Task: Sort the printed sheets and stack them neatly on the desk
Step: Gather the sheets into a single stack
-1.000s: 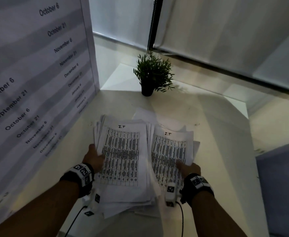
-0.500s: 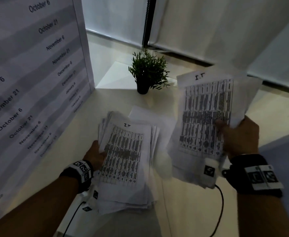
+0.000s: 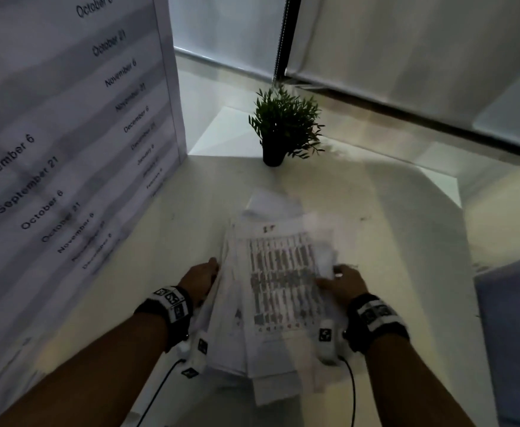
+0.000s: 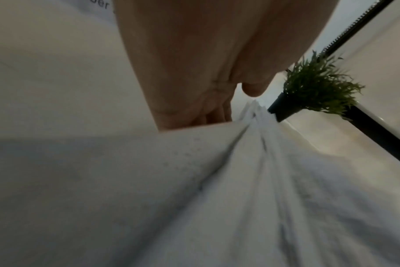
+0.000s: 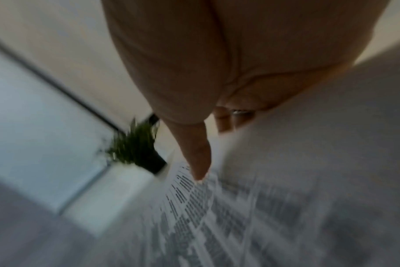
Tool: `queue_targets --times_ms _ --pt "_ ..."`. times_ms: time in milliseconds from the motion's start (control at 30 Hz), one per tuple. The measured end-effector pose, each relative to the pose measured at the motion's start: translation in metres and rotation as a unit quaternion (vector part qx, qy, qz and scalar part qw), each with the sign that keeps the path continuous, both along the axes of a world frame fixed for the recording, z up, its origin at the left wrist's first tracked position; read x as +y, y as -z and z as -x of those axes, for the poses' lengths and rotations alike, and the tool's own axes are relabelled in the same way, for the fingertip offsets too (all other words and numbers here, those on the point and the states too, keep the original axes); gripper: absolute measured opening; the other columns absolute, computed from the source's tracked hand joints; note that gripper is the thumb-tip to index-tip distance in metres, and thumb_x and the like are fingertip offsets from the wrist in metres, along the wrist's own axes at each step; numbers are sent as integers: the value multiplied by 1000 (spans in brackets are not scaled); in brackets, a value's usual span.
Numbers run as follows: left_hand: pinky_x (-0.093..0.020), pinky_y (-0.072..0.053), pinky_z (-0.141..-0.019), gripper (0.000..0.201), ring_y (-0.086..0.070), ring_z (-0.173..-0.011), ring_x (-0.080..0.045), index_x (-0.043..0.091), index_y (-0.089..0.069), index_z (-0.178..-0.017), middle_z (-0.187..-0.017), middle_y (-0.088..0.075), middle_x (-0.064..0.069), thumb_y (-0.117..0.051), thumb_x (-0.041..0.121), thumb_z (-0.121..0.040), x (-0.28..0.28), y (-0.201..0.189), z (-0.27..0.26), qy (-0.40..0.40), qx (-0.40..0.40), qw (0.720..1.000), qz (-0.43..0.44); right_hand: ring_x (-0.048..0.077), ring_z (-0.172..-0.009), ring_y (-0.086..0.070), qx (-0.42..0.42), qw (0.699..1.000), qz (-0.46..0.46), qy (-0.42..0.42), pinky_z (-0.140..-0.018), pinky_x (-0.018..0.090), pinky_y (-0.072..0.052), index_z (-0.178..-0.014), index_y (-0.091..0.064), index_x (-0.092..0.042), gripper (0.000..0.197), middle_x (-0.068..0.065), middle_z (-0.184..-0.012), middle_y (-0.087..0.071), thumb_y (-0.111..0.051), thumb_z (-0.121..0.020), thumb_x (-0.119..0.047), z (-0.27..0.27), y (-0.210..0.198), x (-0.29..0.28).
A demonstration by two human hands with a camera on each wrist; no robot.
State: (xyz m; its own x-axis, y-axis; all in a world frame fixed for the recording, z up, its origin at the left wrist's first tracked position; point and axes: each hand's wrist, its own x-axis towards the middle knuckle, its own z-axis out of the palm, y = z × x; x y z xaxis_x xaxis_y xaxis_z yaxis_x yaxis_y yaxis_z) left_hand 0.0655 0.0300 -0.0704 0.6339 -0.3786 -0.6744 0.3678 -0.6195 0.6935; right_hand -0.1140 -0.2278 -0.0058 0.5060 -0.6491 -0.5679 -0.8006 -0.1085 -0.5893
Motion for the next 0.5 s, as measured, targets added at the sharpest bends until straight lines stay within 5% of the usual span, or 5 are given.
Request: queue_targets --times_ms 100,167,267,367,500 --pt "-39 -43 -105 61 -57 -118 -31 12 -56 -129 -130 -60 -13 -37 57 -93 1 0 10 49 -12 998 -24 32 -116 -57 128 989 73 -21 -92 30 -46 -127 -53 -11 40 16 -129 -58 -61 -89 -23 13 21 22" --pt "-37 -33 -114 71 -43 -135 -29 11 -27 -150 -150 -40 -12 -39 55 -96 -4 3 21 64 -24 997 -42 32 -114 -58 125 988 86 -11 -88 27 -44 -127 -51 -12 35 18 -127 -59 -52 -92 -15 25 22 39" --pt "-35 -14 -120 84 -13 -149 -28 10 10 -153 -162 -3 -12 -43 45 -98 -14 4 39 64 -17 996 -57 35 -115 -56 105 991 86 2 -92 31 -45 -131 -46 -5 40 22 -127 -57 -46 -90 -4 34 19 66" --pt "-40 -10 -122 91 -6 -150 -30 12 17 -151 -162 6 -14 -45 49 -96 -20 8 45 102 -23 991 -82 34 -121 -53 115 991 66 -18 -99 33 -43 -139 -39 -2 48 21 -134 -52 -43 -91 -4 33 20 82" --pt "-38 -11 -122 87 -10 -150 -27 9 11 -153 -163 -2 -12 -47 42 -97 -19 4 31 101 -29 993 -52 31 -123 -52 153 984 87 -9 -99 33 -43 -134 -44 -6 41 16 -138 -50 -43 -95 -18 23 13 74"
